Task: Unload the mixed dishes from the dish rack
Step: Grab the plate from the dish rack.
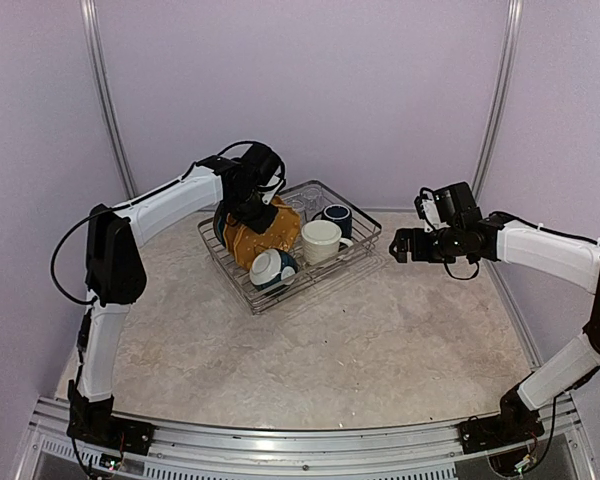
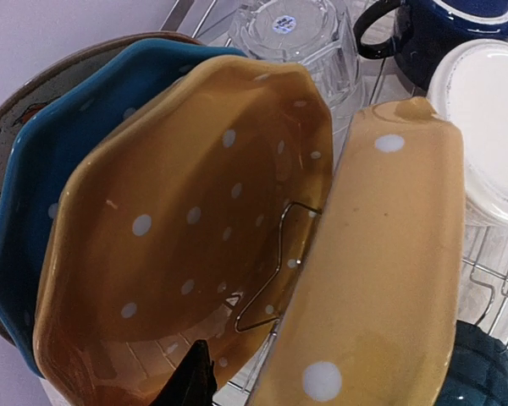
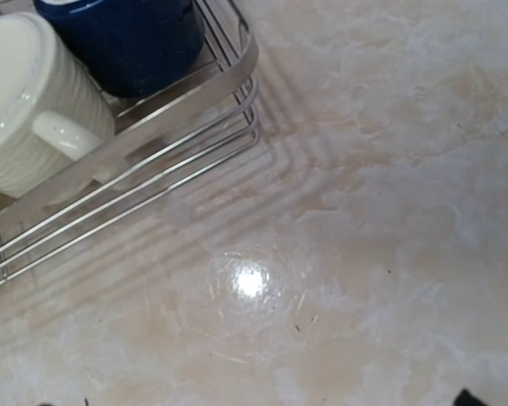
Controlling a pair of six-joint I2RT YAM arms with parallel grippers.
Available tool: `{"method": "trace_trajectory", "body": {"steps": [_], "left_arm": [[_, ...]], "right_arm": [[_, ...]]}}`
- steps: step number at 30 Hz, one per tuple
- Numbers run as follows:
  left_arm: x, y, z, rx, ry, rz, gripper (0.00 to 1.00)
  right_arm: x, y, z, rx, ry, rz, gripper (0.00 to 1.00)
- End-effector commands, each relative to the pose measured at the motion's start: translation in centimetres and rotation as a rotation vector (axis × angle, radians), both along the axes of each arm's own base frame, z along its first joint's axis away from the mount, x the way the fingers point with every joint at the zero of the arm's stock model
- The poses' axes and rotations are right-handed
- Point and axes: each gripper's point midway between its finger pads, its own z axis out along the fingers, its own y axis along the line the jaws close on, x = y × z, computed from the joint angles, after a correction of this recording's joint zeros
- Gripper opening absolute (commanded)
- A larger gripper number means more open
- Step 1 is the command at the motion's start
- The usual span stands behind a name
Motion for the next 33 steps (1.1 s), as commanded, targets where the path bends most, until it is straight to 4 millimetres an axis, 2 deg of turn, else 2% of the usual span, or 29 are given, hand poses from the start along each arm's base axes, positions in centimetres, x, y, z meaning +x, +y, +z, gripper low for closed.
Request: {"method": "trace_trajectory", "body": {"steps": [1, 13, 21, 33], "left_arm": [[1.0, -0.7, -0.7, 0.017, -0.045, -0.023, 0.3], [1.1, -0.3, 0.3, 0.052, -0.083, -0.052, 0.11], [0.9, 0.3, 3.2, 0.054, -0.136, -0.06, 0.0], [1.6, 1.6, 7.3, 0.064, -0.244, -0.015, 0.0]], "right_arm": [[-0.5, 0.3, 0.6, 0.017, -0.012, 0.006, 1.0], [-0.1, 0.6, 1.1, 0.025, -0.019, 0.01, 1.0], [0.1, 0.8, 1.4, 0.028, -0.022, 0.015, 1.0], [-0.1, 0.7, 1.4, 0.031, -0.023, 0.006, 1.0]]}}
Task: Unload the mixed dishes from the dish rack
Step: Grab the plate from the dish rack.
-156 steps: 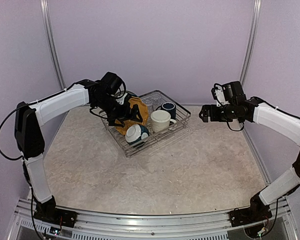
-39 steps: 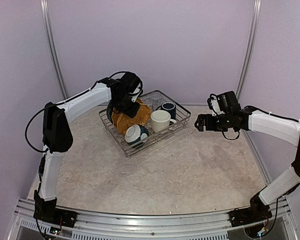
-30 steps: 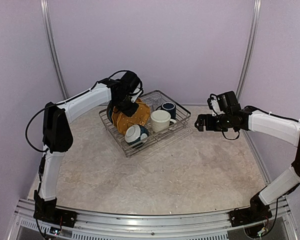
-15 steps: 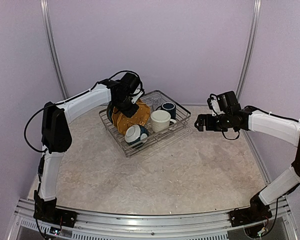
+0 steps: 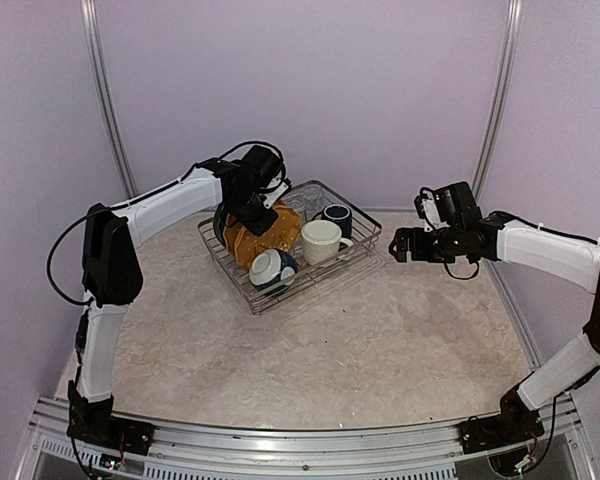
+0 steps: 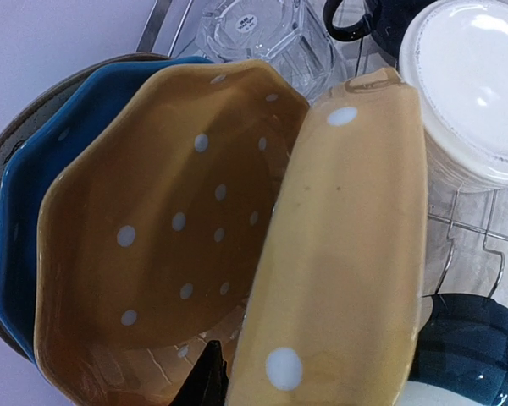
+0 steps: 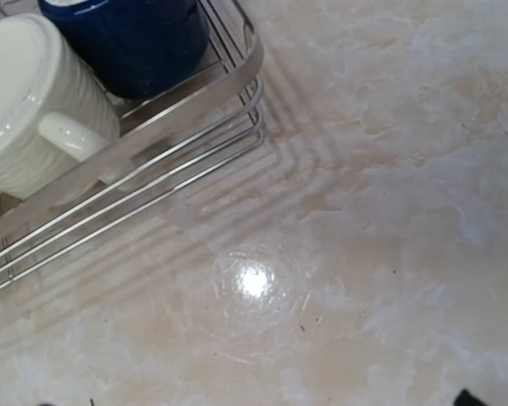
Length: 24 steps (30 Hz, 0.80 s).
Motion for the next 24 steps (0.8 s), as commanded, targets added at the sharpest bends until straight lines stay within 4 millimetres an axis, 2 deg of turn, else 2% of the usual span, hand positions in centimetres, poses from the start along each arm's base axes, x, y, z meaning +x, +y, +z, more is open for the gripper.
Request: {"method": "trace_trajectory", "body": {"steps": [1, 7, 10, 13, 16, 19, 24], "left_arm": [[1.6, 1.1, 7.3, -0.073, -0.214, 0.104, 0.0], [1.5, 0.4, 9.3, -0.008, -0.317, 0.065, 0.0], [1.3, 0.9, 8.2, -0.031, -0.239, 0.063, 0.0], [1.2, 1.7, 7.4, -0.158, -0.125, 0.066, 0.0], [0.9, 2.5, 7.4, -0.234, -0.063, 0.063, 0.0], [1.3, 3.1, 8.3, -0.236, -0.107, 0.092, 0.0], [1.3, 2.7, 10.2, -0.132, -0.245, 0.095, 0.0]], "right_arm": [[-0.1, 0.5, 1.3, 0.023, -0.026, 0.004, 1.0], [-0.2, 0.5, 1.0, 0.023, -0.019, 0.005, 1.0], [-0.2, 0.6, 0.9, 0.027, -0.017, 0.005, 1.0], [-0.4, 0.5, 1.0, 0.029, -0.02, 0.004, 1.0], [-0.5, 0.3, 1.0, 0.025, -0.022, 0.001, 1.0], [-0.5, 0.3, 0.9, 0.021, -0.021, 0.001, 1.0], [-0.4, 0.5, 0.9, 0.033, -0.018, 0.004, 1.0]]}}
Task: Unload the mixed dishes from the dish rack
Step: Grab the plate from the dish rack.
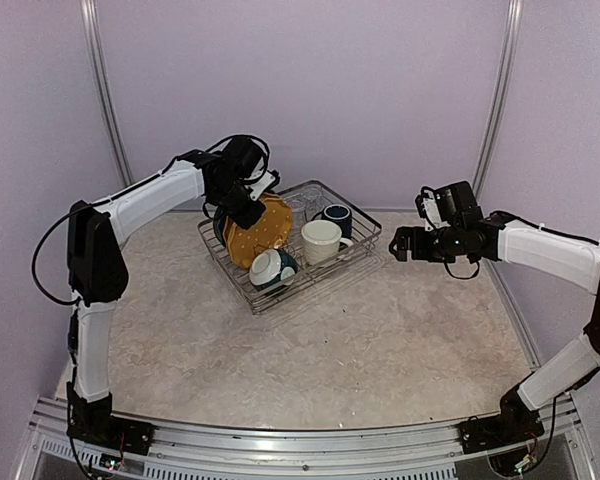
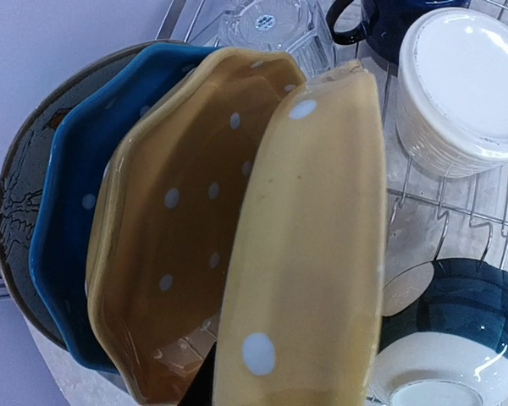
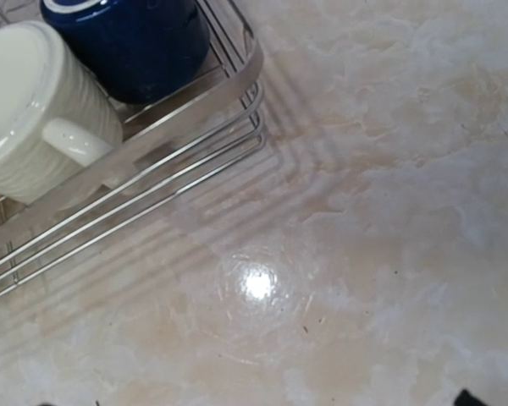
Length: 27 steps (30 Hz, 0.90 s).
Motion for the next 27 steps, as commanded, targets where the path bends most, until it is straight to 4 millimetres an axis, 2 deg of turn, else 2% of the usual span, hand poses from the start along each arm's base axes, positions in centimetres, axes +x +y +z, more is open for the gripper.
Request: {"method": "trace_trajectory", "body": {"steps": [1, 5, 10, 16, 22, 27], "left_arm": [[1.5, 0.7, 9.1, -0.028, -0.313, 0.133, 0.0], [1.8, 1.1, 11.2, 0.009, -0.408, 0.187, 0.0], [2.1, 1.9, 11.9, 0.031, -0.444, 0.221, 0.0], [1.6, 2.2, 13.4, 0.008, -0.452, 0.233, 0.0], [1.2, 3.8, 16.0, -0.007, -0.503, 0.297, 0.0], [0.7, 4.7, 17.2, -0.044, -0.512, 0.328, 0.0]], "right_arm": [[-0.4, 0.5, 0.6, 0.021, -0.016, 0.013, 1.0], [-0.4, 0.5, 0.6, 0.019, -0.018, 0.011, 1.0], [-0.5, 0.5, 0.6, 0.022, -0.016, 0.012, 1.0], [-0.5, 0.5, 0.6, 0.024, -0.017, 0.009, 1.0], [-0.3, 0.7, 0.6, 0.029, -0.018, 0.01, 1.0], [0.0, 0.9, 0.5, 0.029, -0.017, 0.011, 1.0]]}}
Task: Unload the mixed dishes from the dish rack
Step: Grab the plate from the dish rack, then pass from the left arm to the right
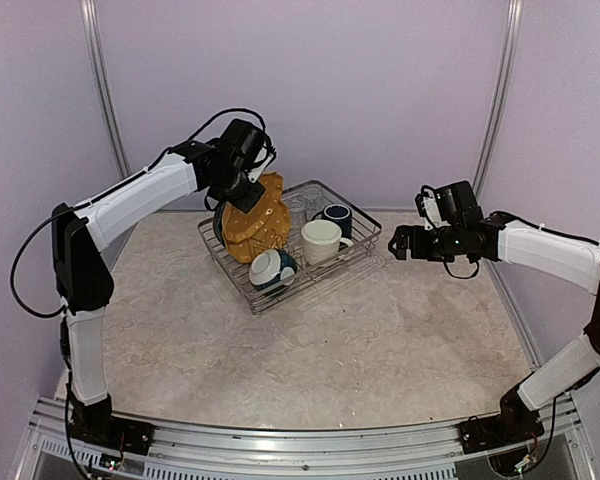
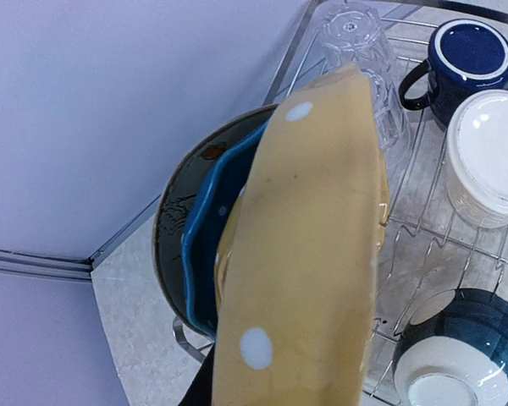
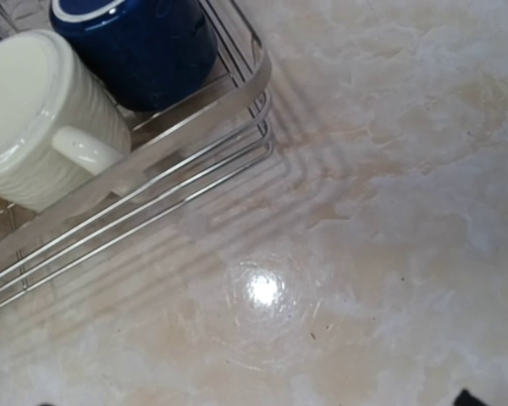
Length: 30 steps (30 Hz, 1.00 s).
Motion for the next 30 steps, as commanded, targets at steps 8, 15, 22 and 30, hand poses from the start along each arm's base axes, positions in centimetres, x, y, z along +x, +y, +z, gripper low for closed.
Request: {"method": "trace_trajectory", "body": {"steps": [8, 15, 22, 30], "left_arm": [[-0.4, 3.3, 11.5, -0.267, -0.213, 0.139, 0.0], [-2.9, 3.7, 13.0, -0.587, -0.06, 0.098, 0.0], [-5.3, 5.5, 15.3, -0.96, 0.096, 0.054, 0.0], [-8.2, 4.2, 16.0, -1.3, 0.315, -0.12, 0.0]], "right_arm": [[-0.2, 0.9, 0.2, 0.014, -0.005, 0.014, 1.0], [-0.3, 1.3, 0.2, 0.021, -0.002, 0.028, 1.0], [0.0, 2.5, 0.0, 0.038, 0.015, 0.048, 1.0], [-0.2, 5.5, 2.7, 0.212, -0.017, 0.125, 1.0]]}}
